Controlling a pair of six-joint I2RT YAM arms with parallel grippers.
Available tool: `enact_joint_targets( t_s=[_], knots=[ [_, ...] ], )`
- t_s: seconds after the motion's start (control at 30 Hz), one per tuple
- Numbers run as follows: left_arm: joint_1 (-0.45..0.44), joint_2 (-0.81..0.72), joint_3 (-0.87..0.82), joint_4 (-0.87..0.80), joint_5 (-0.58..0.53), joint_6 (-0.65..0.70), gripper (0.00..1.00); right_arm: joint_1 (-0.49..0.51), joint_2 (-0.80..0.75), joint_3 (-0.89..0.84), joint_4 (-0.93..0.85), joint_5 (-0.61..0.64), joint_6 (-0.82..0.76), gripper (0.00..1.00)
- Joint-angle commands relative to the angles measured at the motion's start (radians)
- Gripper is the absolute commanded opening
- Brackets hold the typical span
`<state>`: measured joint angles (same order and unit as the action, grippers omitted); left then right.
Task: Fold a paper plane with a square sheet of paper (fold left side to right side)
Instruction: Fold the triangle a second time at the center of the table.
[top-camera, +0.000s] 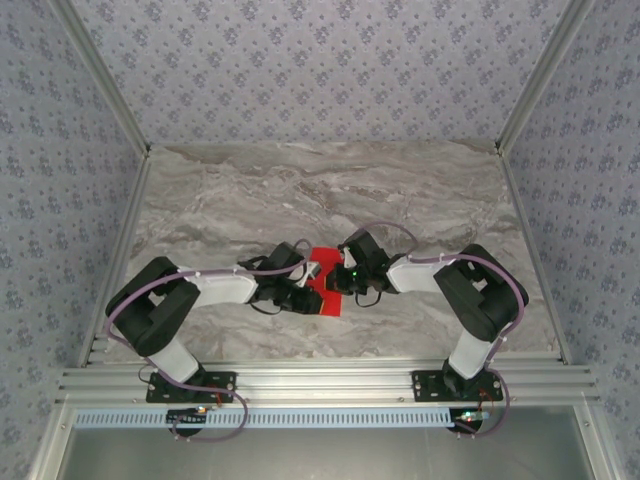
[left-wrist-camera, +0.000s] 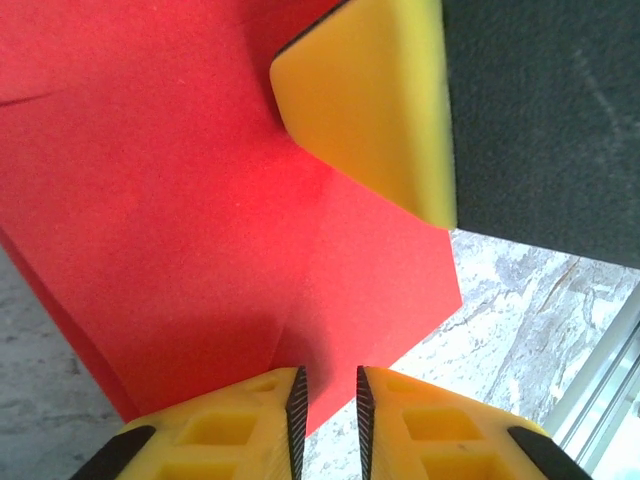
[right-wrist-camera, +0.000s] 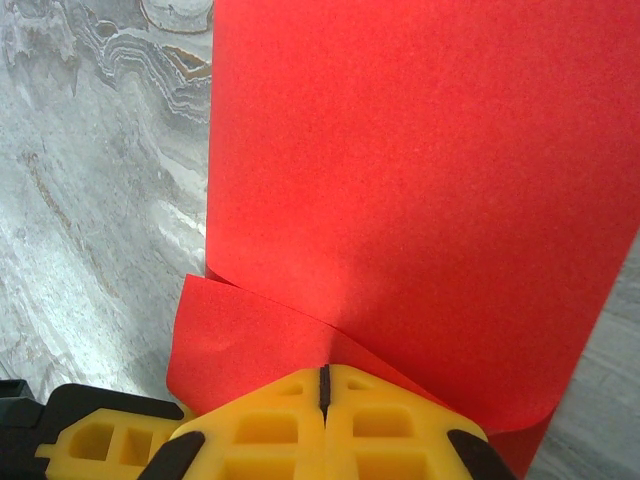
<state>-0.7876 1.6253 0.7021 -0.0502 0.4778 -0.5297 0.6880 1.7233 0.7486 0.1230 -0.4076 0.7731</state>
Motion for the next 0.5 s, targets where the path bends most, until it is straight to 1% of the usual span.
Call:
enact_joint_targets(
  t_s=[0.0,0.17,0.27,0.37,0.47],
  knots=[
    [-0.005,-0.011,-0.039,-0.025,-0.031,-0.008,0.19,0.006,0.030,-0.014,-0.122,0.056,-0.015,0.04],
    [0.004,-0.060,-0.089,-0.032,-0.047,-0.028,0.13,0.007,0.028,-0.012,-0.127,0.058,-0.018,0.03],
    [0.025,-0.106,-0.130,-0.036,-0.048,-0.043,0.09,0.007,0.029,-0.014,-0.129,0.059,-0.020,0.03],
    [0.055,-0.168,-0.160,-0.039,-0.033,-0.052,0.08,0.007,0.029,-0.013,-0.127,0.058,-0.020,0.03],
    [0.071,-0.246,-0.166,-0.031,0.006,-0.054,0.08,0.008,0.029,-0.009,-0.125,0.056,-0.018,0.03]
  ],
)
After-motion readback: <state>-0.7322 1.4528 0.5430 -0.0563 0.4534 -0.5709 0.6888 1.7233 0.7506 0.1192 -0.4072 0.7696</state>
